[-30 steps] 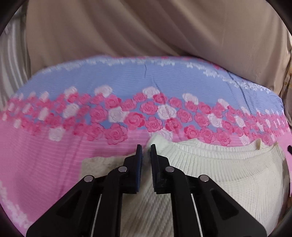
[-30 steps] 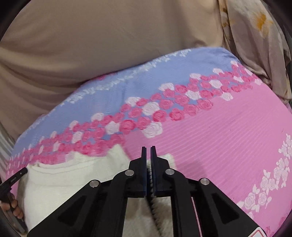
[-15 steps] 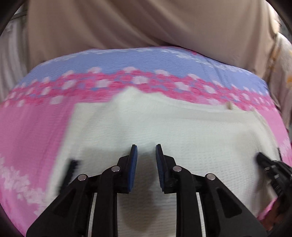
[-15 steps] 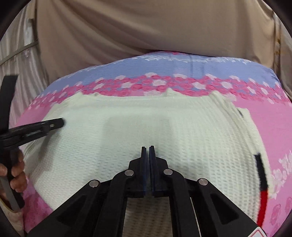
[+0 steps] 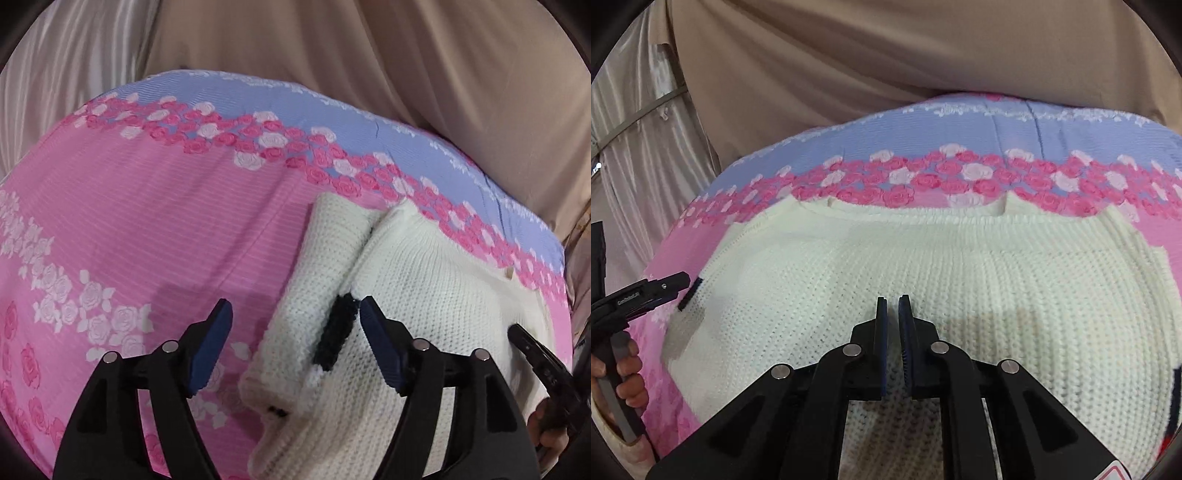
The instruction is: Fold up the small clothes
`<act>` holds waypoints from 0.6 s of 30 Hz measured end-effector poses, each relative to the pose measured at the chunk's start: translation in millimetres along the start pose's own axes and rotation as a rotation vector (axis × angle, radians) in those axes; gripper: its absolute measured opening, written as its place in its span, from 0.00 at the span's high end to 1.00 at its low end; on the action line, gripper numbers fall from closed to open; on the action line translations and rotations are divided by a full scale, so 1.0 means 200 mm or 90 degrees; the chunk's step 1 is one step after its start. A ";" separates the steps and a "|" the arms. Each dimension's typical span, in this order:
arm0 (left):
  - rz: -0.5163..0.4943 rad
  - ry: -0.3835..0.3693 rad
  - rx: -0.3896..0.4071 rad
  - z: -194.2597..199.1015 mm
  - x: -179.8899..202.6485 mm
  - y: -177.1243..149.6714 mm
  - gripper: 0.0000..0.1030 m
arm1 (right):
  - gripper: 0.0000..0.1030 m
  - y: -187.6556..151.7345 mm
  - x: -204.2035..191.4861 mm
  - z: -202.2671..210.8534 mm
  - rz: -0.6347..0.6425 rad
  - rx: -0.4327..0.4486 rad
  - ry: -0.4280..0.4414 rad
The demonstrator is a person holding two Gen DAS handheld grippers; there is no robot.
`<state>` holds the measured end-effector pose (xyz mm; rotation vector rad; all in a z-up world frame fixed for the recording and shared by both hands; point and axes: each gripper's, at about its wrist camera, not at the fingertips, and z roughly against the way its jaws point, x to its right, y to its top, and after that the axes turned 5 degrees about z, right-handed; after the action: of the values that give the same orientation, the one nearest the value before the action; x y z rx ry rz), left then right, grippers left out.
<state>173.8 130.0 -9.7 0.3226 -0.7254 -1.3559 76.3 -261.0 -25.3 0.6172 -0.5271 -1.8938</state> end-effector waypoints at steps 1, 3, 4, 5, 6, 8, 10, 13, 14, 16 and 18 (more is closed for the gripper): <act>-0.002 -0.003 -0.011 -0.03 0.01 0.00 0.31 | 0.92 0.00 0.01 0.01 -0.003 0.001 0.007; 0.001 -0.017 -0.036 -0.09 0.03 -0.01 0.31 | 0.92 0.01 0.06 0.09 -0.033 0.019 0.018; 0.008 -0.029 -0.038 -0.09 0.03 -0.01 0.31 | 0.88 0.02 0.11 0.16 -0.046 0.044 0.000; 0.011 -0.044 -0.039 -0.10 0.04 0.00 0.31 | 0.84 0.02 0.17 0.23 -0.058 0.068 -0.030; 0.009 -0.049 -0.040 -0.11 0.05 0.01 0.26 | 0.62 0.03 0.26 0.31 -0.075 0.089 -0.078; -0.009 -0.059 -0.036 -0.13 0.09 0.04 0.19 | 0.35 0.01 0.43 0.40 -0.101 0.104 -0.155; -0.023 -0.060 -0.050 -0.19 0.12 0.07 0.17 | 0.29 -0.01 0.63 0.41 -0.143 0.064 -0.221; -0.030 -0.077 -0.053 -0.25 0.16 0.10 0.08 | 0.29 -0.04 0.86 0.31 -0.211 -0.013 -0.172; -0.039 -0.076 -0.056 -0.27 0.18 0.11 0.08 | 0.29 -0.05 0.90 0.26 -0.228 -0.032 -0.142; -0.047 -0.085 -0.059 -0.29 0.21 0.12 0.08 | 0.23 -0.03 0.91 0.23 -0.215 -0.024 -0.125; -0.050 -0.086 -0.060 -0.31 0.23 0.14 0.20 | 0.43 0.01 0.85 0.19 -0.175 -0.037 -0.130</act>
<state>236.4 79.9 -25.4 0.1870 -0.7649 -1.4921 -3.2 -416.2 -25.6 0.4791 -0.5371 -2.2410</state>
